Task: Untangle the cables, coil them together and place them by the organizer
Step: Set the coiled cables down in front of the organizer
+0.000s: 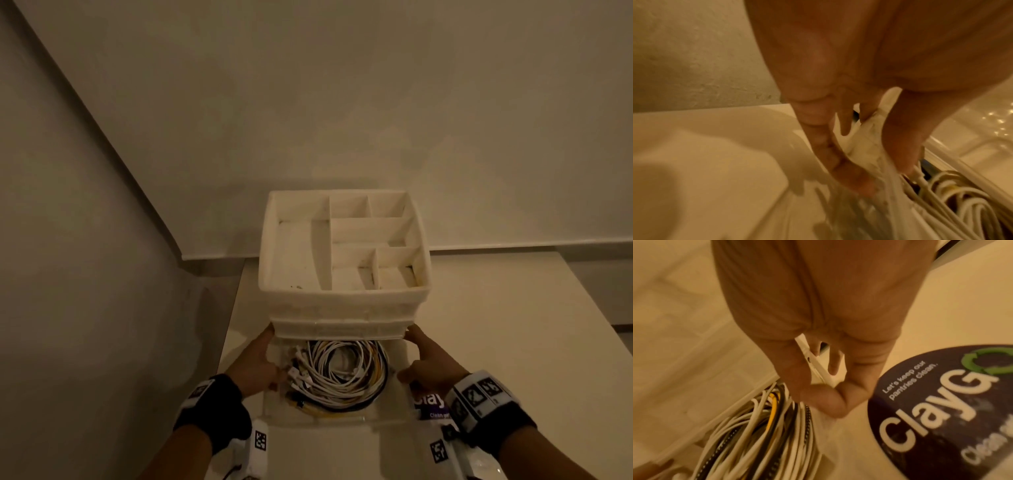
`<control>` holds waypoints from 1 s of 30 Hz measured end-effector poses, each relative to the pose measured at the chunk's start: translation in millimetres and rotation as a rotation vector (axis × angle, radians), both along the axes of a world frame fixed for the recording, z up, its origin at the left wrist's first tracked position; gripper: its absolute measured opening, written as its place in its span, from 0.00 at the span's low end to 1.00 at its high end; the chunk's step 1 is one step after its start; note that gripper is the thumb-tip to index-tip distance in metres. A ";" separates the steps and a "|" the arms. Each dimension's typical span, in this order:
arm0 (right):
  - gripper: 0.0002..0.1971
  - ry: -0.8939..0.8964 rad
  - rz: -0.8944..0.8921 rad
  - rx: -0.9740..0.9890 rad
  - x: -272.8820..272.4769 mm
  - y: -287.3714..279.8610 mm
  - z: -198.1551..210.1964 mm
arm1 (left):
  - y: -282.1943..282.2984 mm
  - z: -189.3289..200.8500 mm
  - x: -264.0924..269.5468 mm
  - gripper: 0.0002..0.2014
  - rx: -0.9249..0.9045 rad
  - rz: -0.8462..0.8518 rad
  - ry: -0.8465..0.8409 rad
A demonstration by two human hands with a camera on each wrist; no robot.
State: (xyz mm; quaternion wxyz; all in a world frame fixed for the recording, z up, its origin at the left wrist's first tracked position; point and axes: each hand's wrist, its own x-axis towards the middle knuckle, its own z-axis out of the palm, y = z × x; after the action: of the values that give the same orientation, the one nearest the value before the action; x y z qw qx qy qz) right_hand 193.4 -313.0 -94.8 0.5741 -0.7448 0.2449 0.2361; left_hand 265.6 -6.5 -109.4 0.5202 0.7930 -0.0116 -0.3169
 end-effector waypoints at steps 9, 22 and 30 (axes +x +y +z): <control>0.23 -0.253 -0.213 -0.131 8.1 2.4 -13.0 | -4.2 -14.0 4.4 0.25 0.014 0.083 -0.289; 0.63 -0.132 0.439 -0.289 -12.8 -20.7 3.5 | 12.3 -11.8 -12.4 0.69 0.421 -0.361 -0.188; 0.42 -0.265 0.162 -0.430 -11.1 -16.4 -11.5 | 2.7 -21.1 -3.5 0.38 0.174 0.000 -0.398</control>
State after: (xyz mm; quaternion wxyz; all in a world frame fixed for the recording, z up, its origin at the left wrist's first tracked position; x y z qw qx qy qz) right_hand 182.3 -329.5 -106.4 0.4090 -0.8913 0.1517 0.1239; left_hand 262.1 -3.8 -130.5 0.4375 0.8818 -0.0866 -0.1536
